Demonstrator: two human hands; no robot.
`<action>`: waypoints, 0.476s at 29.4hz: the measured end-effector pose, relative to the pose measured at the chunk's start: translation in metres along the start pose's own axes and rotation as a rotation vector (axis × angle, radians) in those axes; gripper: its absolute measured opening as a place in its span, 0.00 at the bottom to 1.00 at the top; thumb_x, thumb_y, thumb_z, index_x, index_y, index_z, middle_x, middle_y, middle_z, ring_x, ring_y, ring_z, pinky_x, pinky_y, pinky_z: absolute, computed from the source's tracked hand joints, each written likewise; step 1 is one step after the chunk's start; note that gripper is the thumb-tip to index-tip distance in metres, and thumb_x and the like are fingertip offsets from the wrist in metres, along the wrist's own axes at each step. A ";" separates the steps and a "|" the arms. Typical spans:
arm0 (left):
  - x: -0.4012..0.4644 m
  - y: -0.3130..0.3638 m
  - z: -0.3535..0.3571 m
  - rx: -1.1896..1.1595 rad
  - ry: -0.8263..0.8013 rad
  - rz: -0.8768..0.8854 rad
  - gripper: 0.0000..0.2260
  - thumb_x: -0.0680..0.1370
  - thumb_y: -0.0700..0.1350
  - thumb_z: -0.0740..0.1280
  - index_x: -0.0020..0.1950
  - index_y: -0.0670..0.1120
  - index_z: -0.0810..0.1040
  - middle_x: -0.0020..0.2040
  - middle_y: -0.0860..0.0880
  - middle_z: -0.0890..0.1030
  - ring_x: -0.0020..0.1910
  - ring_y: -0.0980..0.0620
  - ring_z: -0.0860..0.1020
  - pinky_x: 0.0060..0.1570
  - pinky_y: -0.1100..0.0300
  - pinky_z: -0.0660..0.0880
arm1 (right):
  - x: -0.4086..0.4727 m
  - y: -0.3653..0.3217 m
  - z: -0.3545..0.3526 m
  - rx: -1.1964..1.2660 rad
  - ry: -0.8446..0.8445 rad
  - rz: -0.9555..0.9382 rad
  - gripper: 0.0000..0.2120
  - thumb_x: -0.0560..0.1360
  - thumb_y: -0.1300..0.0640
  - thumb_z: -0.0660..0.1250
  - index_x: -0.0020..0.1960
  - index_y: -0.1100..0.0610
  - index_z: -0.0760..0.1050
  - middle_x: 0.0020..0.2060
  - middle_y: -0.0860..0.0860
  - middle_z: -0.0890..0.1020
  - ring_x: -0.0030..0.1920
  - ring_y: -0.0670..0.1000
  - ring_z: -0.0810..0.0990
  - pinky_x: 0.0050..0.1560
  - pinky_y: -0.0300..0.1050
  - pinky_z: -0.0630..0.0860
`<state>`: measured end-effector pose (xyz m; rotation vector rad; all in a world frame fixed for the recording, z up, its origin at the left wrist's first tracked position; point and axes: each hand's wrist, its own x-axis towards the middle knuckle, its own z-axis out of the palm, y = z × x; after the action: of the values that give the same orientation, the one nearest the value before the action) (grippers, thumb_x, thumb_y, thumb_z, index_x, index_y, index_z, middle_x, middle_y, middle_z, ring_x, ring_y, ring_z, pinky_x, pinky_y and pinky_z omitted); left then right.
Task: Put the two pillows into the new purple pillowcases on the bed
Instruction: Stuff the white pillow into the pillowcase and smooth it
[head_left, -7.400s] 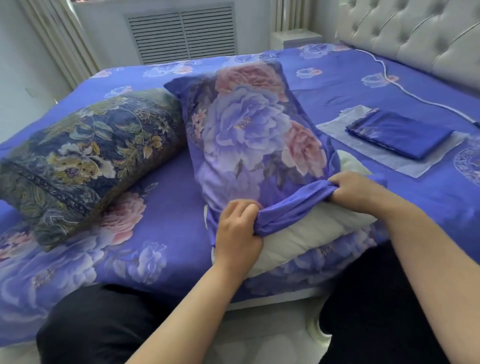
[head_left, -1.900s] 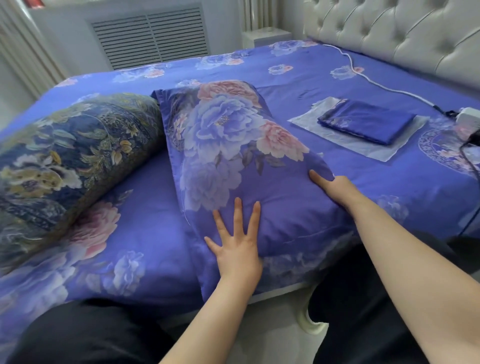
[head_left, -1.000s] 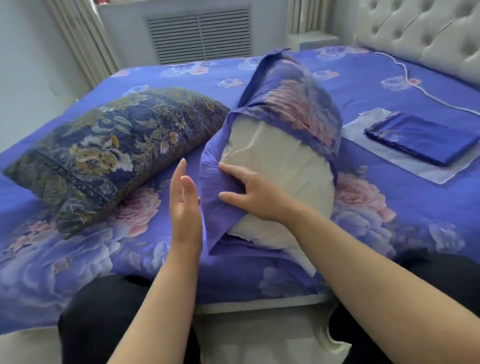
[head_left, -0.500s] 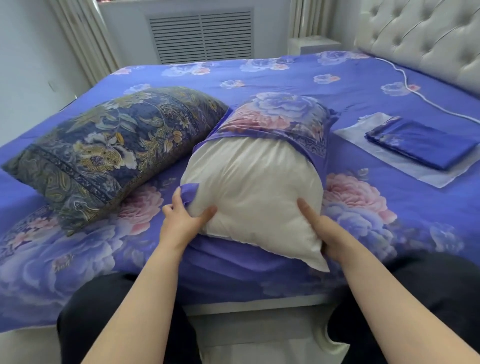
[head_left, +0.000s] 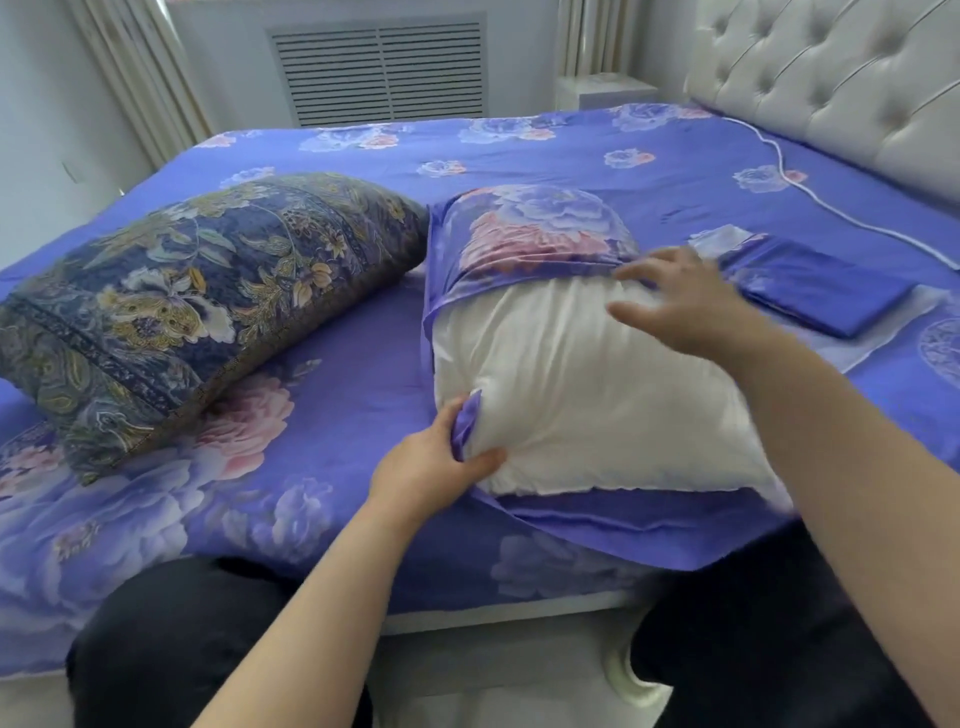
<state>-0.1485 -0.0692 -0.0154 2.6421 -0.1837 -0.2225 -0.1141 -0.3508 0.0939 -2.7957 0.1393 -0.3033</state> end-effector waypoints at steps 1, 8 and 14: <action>0.002 -0.001 -0.007 0.047 -0.034 0.009 0.33 0.69 0.71 0.63 0.70 0.66 0.55 0.50 0.52 0.80 0.45 0.46 0.78 0.42 0.55 0.73 | 0.005 -0.009 0.013 0.037 0.026 -0.079 0.32 0.66 0.32 0.57 0.66 0.42 0.71 0.69 0.51 0.67 0.71 0.56 0.62 0.71 0.60 0.57; 0.026 0.019 -0.026 0.093 0.446 0.182 0.26 0.77 0.61 0.59 0.73 0.55 0.62 0.67 0.49 0.66 0.65 0.45 0.65 0.56 0.49 0.69 | -0.002 -0.007 0.130 -0.048 -0.265 -0.085 0.28 0.77 0.33 0.45 0.75 0.37 0.48 0.77 0.42 0.47 0.77 0.49 0.41 0.72 0.59 0.35; 0.131 0.046 -0.020 0.169 0.453 0.180 0.29 0.75 0.44 0.64 0.75 0.52 0.61 0.73 0.46 0.63 0.71 0.44 0.62 0.66 0.50 0.63 | 0.003 -0.002 0.131 -0.067 -0.268 -0.095 0.28 0.77 0.33 0.45 0.75 0.37 0.47 0.77 0.41 0.46 0.76 0.48 0.40 0.72 0.59 0.34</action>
<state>-0.0208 -0.1226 0.0073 2.7386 -0.2950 0.4673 -0.0818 -0.3091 -0.0256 -2.8812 -0.0465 0.0578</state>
